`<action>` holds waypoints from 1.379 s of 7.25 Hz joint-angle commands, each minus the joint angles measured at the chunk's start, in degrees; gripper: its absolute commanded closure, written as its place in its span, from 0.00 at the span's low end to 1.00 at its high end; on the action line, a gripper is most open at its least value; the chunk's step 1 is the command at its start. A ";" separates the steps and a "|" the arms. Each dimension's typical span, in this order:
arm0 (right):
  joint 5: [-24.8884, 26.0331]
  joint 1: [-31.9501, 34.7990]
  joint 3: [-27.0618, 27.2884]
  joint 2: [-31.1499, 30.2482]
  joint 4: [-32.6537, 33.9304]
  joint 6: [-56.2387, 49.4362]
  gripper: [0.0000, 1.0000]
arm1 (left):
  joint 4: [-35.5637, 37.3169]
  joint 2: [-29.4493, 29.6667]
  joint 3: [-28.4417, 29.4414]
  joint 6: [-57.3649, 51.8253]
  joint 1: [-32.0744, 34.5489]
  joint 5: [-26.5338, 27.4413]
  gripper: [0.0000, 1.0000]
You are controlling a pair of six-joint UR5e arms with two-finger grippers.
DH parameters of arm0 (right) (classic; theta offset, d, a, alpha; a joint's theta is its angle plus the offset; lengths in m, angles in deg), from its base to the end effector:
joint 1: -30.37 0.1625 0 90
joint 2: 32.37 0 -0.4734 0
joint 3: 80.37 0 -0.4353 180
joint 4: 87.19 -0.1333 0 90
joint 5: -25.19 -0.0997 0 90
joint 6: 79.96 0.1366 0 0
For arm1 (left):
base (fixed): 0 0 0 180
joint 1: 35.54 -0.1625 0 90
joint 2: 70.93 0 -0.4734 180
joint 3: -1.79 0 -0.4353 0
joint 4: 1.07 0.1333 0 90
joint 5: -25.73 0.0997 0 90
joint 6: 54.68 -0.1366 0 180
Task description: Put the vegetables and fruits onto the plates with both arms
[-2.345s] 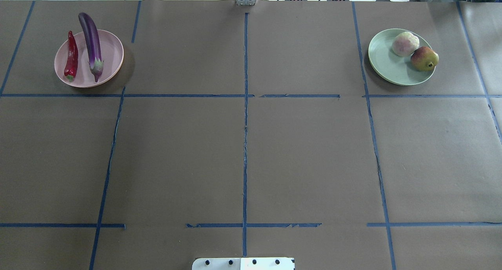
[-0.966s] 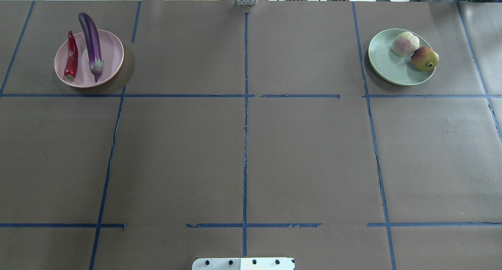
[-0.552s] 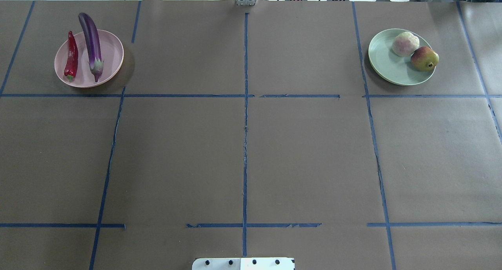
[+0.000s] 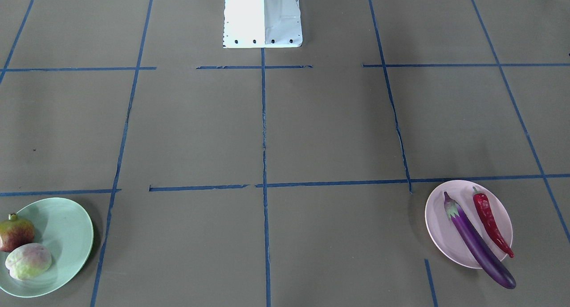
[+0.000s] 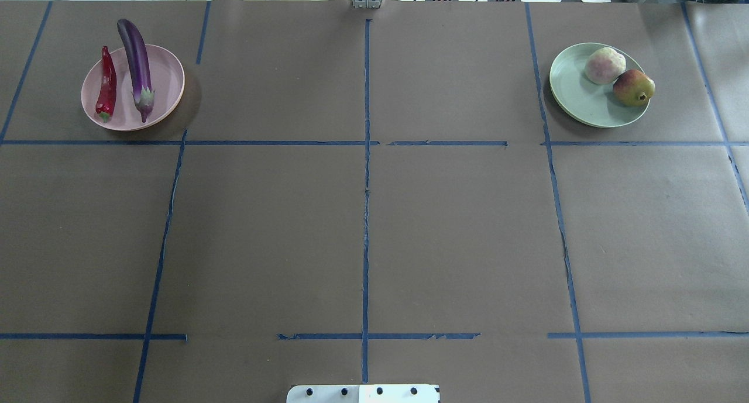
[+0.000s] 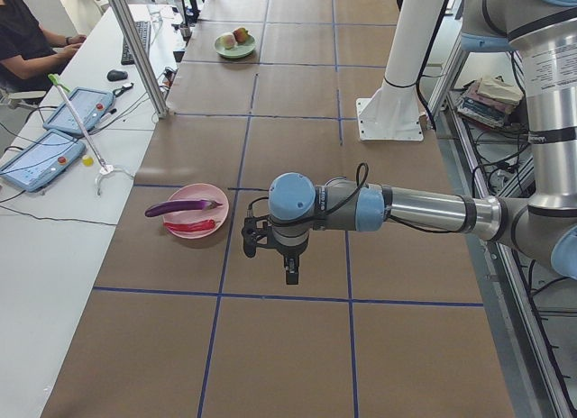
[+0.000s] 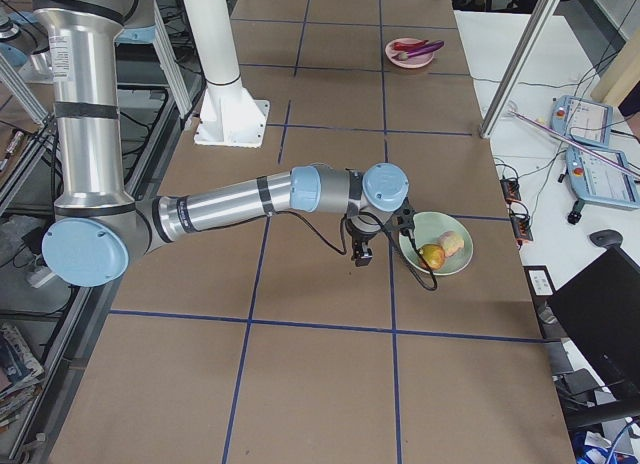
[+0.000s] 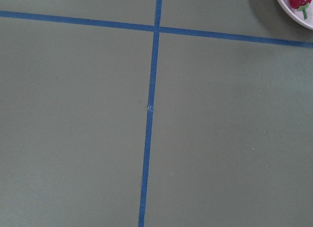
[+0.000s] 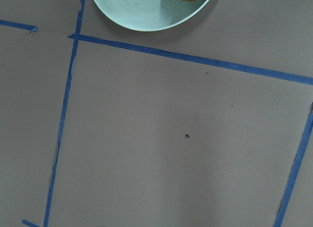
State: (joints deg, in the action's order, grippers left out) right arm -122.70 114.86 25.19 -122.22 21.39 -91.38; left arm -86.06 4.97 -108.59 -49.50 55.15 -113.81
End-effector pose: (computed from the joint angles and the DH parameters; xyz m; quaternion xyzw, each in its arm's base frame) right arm -0.0321 -0.5155 0.5955 0.0031 -0.4843 -0.1168 0.8671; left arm -0.0344 -0.4186 0.6604 -0.0064 0.4190 -0.0419 0.9070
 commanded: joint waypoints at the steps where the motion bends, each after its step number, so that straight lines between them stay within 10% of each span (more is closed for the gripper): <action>1: 0.15 -0.03 1.74 -1.12 -0.03 -0.09 0.00 | 0.00 0.13 -0.27 0.00 0.01 -2.13 0.00; 4: 8.03 0.23 11.03 -5.93 1.01 1.39 0.00 | -0.17 0.22 -0.80 -0.61 -0.07 -1.53 0.00; 7: 12.54 0.41 7.47 -12.35 -1.60 0.52 0.00 | -1.94 3.01 -0.19 -0.18 -0.25 8.20 0.00; 10: 12.45 3.29 3.51 -12.37 -1.97 0.52 0.00 | -0.44 2.77 0.86 -0.17 -0.51 4.72 0.00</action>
State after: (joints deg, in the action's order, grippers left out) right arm -110.27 116.51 29.67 -134.47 19.55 -90.78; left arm -86.72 8.21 -108.39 -49.56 54.77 -107.92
